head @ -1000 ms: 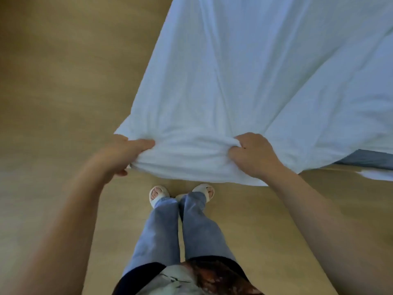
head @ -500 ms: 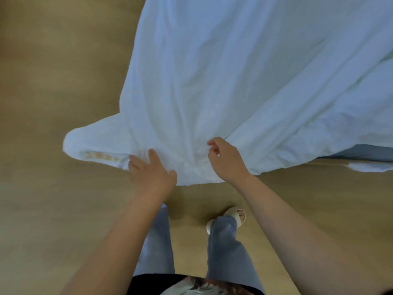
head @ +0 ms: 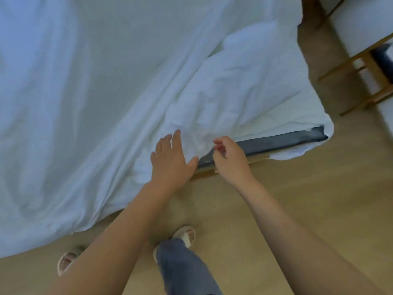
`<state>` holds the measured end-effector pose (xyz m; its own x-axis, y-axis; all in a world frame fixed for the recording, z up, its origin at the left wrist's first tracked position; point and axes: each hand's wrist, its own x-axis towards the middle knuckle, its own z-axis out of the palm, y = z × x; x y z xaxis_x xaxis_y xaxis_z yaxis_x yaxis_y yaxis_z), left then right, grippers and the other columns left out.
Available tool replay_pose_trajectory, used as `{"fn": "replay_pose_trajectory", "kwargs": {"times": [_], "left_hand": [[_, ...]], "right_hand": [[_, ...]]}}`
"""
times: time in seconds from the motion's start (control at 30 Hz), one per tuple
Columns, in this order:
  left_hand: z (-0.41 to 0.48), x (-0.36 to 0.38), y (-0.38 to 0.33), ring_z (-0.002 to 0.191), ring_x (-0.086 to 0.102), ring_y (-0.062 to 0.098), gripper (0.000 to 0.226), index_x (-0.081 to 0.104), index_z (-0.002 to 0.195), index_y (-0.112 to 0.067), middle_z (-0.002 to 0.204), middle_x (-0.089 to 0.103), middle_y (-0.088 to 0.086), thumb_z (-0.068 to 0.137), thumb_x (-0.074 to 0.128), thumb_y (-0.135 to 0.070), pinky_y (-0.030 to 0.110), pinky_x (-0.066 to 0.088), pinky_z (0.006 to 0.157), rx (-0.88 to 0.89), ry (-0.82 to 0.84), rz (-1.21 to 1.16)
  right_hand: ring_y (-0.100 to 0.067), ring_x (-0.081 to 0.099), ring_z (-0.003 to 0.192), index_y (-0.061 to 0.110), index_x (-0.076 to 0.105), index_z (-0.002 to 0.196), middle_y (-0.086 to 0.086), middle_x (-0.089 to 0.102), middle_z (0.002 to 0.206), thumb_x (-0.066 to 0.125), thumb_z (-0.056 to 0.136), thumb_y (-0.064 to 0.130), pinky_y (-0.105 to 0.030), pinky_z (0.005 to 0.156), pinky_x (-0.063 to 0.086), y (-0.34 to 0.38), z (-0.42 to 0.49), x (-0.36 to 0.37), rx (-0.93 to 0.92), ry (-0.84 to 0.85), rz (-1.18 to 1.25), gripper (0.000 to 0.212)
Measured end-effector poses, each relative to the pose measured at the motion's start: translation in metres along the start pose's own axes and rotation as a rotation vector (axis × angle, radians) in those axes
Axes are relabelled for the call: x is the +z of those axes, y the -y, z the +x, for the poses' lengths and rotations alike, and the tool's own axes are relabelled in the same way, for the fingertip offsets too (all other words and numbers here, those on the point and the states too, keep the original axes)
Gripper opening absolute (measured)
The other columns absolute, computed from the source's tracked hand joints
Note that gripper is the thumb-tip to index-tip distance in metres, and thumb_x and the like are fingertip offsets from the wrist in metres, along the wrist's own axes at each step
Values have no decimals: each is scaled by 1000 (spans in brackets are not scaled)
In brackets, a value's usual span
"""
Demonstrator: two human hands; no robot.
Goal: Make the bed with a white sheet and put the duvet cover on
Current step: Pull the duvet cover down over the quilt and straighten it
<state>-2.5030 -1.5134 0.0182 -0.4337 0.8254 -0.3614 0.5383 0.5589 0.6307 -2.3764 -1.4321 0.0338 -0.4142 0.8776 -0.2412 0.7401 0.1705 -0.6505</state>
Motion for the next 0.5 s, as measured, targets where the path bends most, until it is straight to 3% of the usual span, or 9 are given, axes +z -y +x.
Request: {"fn": "replay_pose_trajectory", "kwargs": {"times": [0.3,0.5], "left_hand": [[60,21,-186,145,3,24,79,8,151,-25,158,8,7,90,51,-50,44,7,116,363,-91,121],[144,49,-278,146,-5,26,68,12,151,-20,159,5,8,95,41,-44,40,-10,115,733,-112,509]], "right_hand": [[-6,49,96,17,56,119,8,48,108,45,94,11,-20,84,36,-78,36,-154,80,-152,62,29],[-6,47,99,16,54,122,7,49,110,46,94,11,-20,85,36,-120,88,-203,123,-192,66,30]]}}
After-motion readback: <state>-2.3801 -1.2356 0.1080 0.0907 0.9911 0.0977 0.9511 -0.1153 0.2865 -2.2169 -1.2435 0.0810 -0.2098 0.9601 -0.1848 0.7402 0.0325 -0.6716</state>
